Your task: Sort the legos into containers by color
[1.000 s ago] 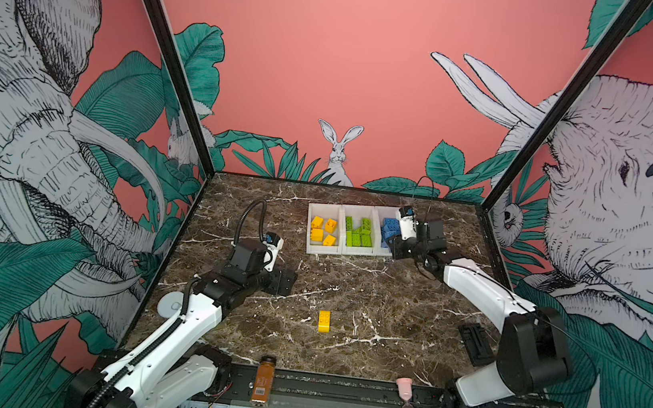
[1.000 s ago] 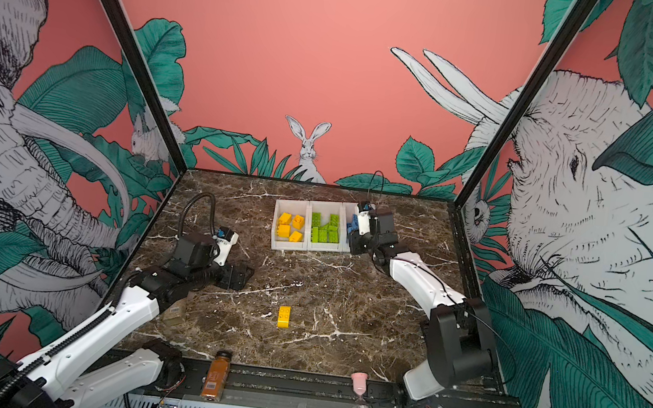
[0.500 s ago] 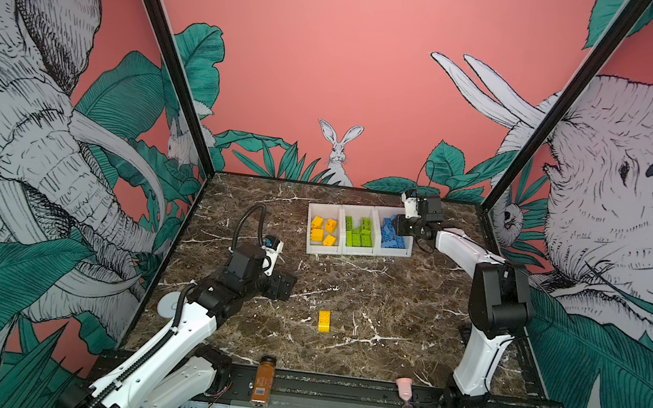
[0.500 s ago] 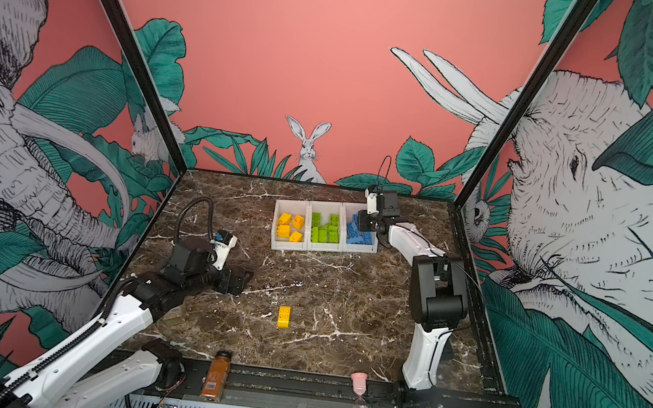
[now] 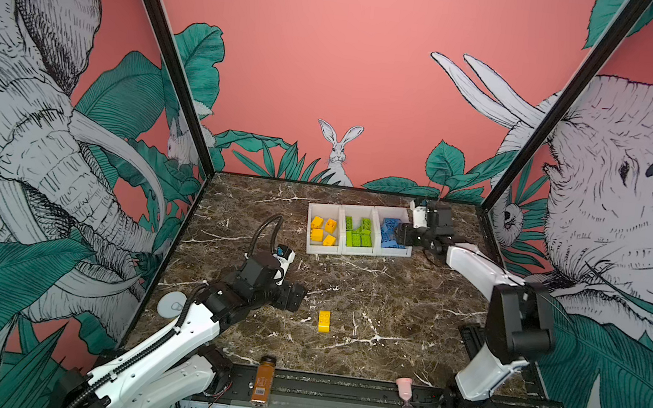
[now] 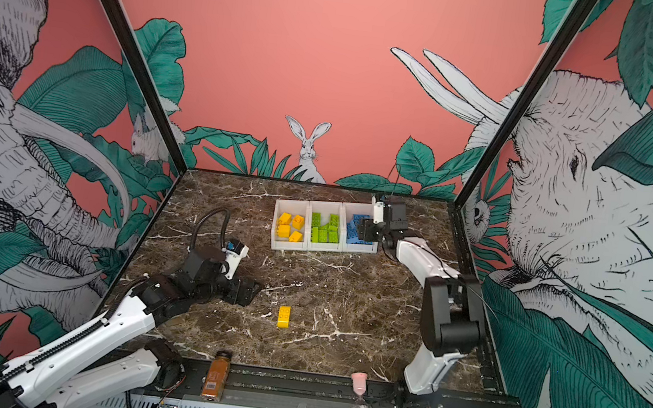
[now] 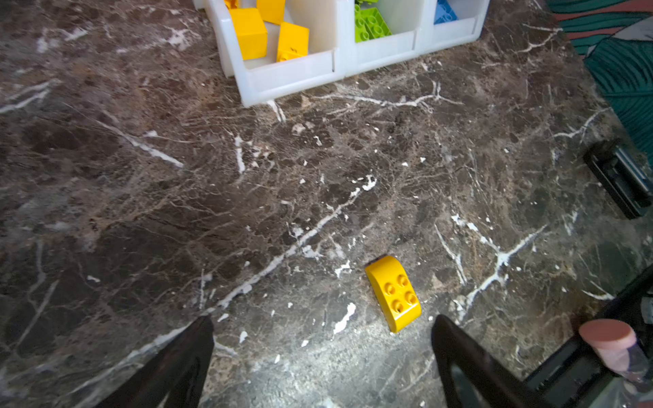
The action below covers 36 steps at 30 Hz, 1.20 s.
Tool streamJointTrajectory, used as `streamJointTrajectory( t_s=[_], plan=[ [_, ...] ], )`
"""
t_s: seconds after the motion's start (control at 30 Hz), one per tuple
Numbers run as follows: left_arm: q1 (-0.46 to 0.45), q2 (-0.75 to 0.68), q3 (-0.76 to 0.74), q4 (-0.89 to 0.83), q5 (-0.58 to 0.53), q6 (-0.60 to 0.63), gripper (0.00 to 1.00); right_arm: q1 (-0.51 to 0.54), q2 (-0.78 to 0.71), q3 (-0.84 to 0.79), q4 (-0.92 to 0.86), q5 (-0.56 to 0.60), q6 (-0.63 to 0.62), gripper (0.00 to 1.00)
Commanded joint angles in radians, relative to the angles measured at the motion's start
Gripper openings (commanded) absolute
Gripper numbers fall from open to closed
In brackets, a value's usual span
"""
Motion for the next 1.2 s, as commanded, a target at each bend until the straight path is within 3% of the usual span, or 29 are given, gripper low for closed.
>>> streamJointTrajectory(
  t_s=[0.0, 0.27, 0.33, 0.47, 0.63, 1.17],
  plan=[
    [-0.104, 0.038, -0.019, -0.005, -0.062, -0.103, 0.96, -0.013, -0.199, -0.194, 0.171, 0.018, 0.086, 0.77],
    [-0.339, 0.261, 0.07, -0.016, -0.229, -0.204, 0.93, -0.019, -0.497, -0.62, 0.329, 0.041, 0.24, 0.83],
    [-0.381, 0.335, 0.101, -0.006, -0.277, -0.215, 0.93, -0.019, -0.525, -0.693, 0.382, 0.044, 0.273, 0.86],
    [-0.419, 0.502, 0.171, 0.003, -0.27, -0.258, 0.92, -0.019, -0.57, -0.79, 0.485, 0.08, 0.315, 0.94],
    [-0.442, 0.597, 0.196, 0.027, -0.26, -0.294, 0.86, -0.019, -0.615, -0.798, 0.478, 0.107, 0.353, 0.98],
    [-0.443, 0.68, 0.189, 0.047, -0.294, -0.318, 0.62, -0.02, -0.579, -0.793, 0.486, 0.096, 0.329, 0.98]
  ],
)
